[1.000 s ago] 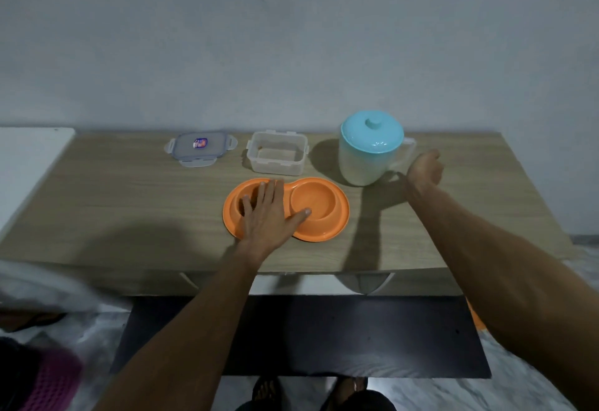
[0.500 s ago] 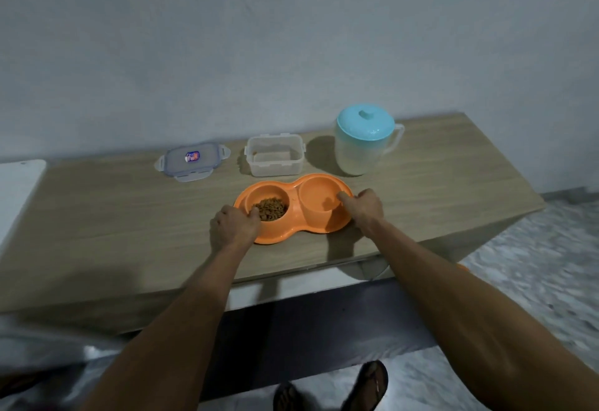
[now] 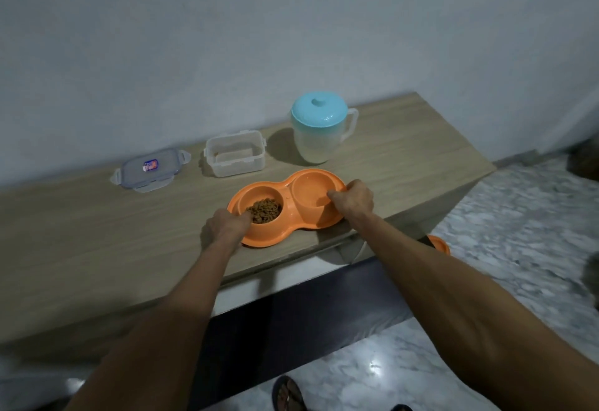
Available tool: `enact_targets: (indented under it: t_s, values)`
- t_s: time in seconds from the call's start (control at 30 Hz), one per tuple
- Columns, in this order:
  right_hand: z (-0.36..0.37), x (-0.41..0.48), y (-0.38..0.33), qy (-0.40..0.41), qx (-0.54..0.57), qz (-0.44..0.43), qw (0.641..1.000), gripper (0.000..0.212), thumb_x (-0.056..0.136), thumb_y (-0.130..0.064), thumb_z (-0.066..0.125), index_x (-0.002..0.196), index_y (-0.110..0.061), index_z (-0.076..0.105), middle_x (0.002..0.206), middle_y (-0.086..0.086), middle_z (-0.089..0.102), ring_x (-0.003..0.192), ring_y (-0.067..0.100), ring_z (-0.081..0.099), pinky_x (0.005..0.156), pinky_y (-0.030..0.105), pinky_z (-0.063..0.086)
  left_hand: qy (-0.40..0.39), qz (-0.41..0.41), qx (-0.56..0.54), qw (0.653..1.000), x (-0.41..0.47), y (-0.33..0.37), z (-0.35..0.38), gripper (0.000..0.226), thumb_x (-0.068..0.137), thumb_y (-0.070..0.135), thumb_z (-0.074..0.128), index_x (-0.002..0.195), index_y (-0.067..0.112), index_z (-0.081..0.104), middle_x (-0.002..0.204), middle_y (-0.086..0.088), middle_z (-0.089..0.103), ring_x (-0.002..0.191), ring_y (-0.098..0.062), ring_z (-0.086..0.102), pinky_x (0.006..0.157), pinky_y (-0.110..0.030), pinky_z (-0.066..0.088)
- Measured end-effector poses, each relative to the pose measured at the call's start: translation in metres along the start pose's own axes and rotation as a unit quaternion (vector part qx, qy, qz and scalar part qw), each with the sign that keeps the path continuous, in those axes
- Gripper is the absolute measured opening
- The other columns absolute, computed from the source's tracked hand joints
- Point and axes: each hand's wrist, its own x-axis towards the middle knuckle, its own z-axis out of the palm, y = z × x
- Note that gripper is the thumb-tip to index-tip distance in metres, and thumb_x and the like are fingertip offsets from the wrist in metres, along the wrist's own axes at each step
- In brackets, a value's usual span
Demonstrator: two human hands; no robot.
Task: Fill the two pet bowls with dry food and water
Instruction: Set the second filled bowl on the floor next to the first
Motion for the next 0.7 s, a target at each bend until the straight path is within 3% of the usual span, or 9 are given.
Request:
enact_targets:
  t_s: [0.1,0.27,0.4,0.53,0.63,0.7]
  values:
    - [-0.036,0.010,0.024,0.019,0.018,0.007,1.000,0.054,0.077,-0.040,0.076,0.117,-0.006,0.061,0.119,0.016,0.064,0.110,0.035,0.061,0.090,0.041,0.053,-0.007,0.017,-0.008,1.000,-0.026,0.023,0.028,0.039,0.078,0.046,0.067,0.090,0.009,0.064,0.092,-0.012,0.070,0.082,-0.033,0.070,0.076,-0.044,0.062]
    - [-0.111,0.035,0.073,0.058,0.058,0.022,0.996,0.056,0.072,-0.041,0.077,0.113,-0.006,0.061,0.117,0.018,0.065,0.106,0.036,0.062,0.086,0.049,0.056,-0.022,0.054,-0.006,0.998,-0.076,0.072,0.090,0.044,0.080,0.039,0.070,0.108,0.005,0.066,0.118,-0.021,0.063,0.092,-0.038,0.068,0.078,-0.042,0.060]
    - [-0.191,0.057,0.123,0.084,0.066,0.033,0.994,0.054,0.071,-0.042,0.076,0.109,-0.006,0.063,0.113,0.015,0.066,0.106,0.035,0.062,0.087,0.047,0.056,-0.042,0.088,0.006,0.995,-0.129,0.112,0.151,0.049,0.079,0.042,0.071,0.108,0.002,0.066,0.120,-0.024,0.061,0.087,-0.041,0.069,0.054,-0.031,0.053]
    - [-0.272,0.083,0.173,0.101,0.086,0.039,0.990,0.057,0.068,-0.041,0.075,0.111,-0.008,0.058,0.112,0.014,0.064,0.100,0.036,0.063,0.083,0.049,0.057,-0.043,0.102,0.017,0.994,-0.189,0.154,0.218,0.055,0.080,0.043,0.072,0.115,0.002,0.065,0.125,-0.024,0.059,0.095,-0.043,0.067,0.073,-0.039,0.058]
    - [-0.329,0.106,0.211,0.114,0.089,0.044,0.988,0.054,0.064,-0.044,0.074,0.102,-0.008,0.058,0.105,0.014,0.064,0.093,0.037,0.065,0.078,0.049,0.059,-0.056,0.117,0.012,0.991,-0.229,0.186,0.268,0.053,0.079,0.042,0.072,0.113,0.002,0.064,0.126,-0.023,0.058,0.095,-0.041,0.067,0.077,-0.042,0.060]
    - [-0.365,0.121,0.236,0.128,0.086,0.058,0.986,0.056,0.061,-0.046,0.073,0.100,-0.008,0.060,0.104,0.014,0.065,0.092,0.037,0.066,0.077,0.049,0.059,-0.068,0.131,0.014,0.989,-0.255,0.205,0.300,0.051,0.081,0.040,0.071,0.113,0.002,0.063,0.125,-0.022,0.058,0.092,-0.041,0.067,0.070,-0.038,0.058]
